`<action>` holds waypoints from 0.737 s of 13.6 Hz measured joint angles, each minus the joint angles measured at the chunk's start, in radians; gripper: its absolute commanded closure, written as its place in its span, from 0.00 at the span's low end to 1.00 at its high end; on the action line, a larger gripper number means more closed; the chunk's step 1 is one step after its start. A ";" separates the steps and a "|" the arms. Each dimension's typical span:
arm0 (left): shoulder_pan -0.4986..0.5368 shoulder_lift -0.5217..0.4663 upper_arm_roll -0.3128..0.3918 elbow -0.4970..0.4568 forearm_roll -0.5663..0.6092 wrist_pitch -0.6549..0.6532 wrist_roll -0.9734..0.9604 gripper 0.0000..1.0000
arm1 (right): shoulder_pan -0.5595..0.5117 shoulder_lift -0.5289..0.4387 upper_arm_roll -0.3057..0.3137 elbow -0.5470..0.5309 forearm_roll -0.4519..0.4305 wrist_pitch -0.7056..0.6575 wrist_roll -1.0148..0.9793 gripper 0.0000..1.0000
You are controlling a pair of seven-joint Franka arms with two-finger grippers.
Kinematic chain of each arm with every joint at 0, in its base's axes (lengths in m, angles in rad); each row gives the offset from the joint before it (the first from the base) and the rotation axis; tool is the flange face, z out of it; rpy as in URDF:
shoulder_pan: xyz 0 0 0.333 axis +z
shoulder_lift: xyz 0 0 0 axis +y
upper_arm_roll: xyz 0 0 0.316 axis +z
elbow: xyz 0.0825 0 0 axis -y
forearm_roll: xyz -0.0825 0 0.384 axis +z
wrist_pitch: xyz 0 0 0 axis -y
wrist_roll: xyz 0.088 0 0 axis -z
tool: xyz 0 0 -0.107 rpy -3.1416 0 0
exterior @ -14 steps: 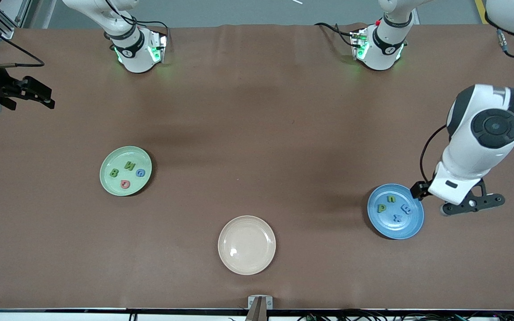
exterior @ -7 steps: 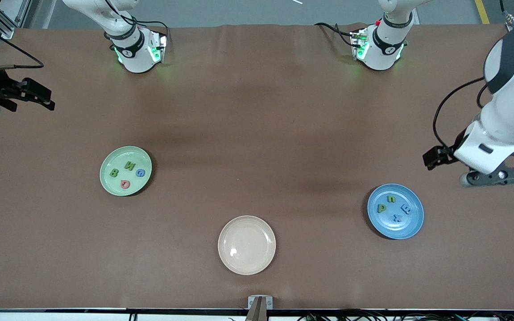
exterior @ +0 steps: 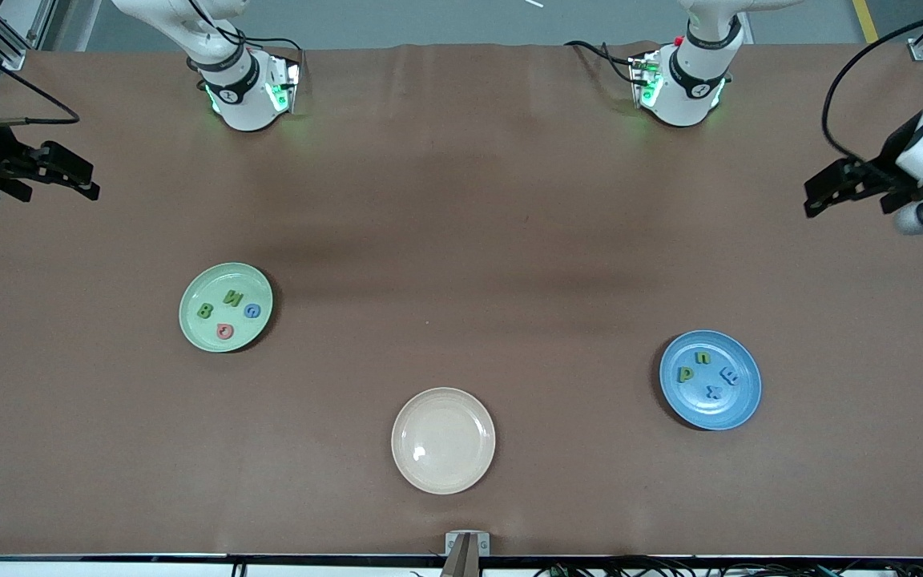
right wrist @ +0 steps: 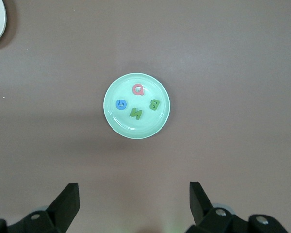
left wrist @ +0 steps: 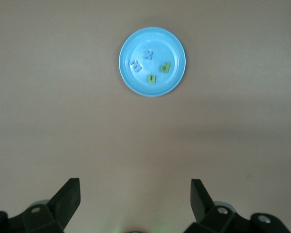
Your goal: Sort upper and lower case letters into plates
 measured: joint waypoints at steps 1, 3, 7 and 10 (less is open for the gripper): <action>-0.003 -0.023 0.020 -0.025 -0.008 -0.002 0.020 0.00 | 0.000 0.000 0.000 0.000 0.000 0.000 0.003 0.00; -0.003 -0.060 0.026 -0.063 -0.010 -0.002 0.028 0.00 | 0.000 0.000 -0.001 0.000 0.008 0.000 0.006 0.00; -0.012 -0.081 0.023 -0.081 -0.010 0.003 0.028 0.00 | 0.000 0.000 -0.001 0.000 0.027 0.005 0.006 0.00; -0.012 -0.081 0.022 -0.086 -0.010 0.007 0.028 0.00 | 0.000 0.000 -0.002 -0.001 0.026 0.004 0.006 0.00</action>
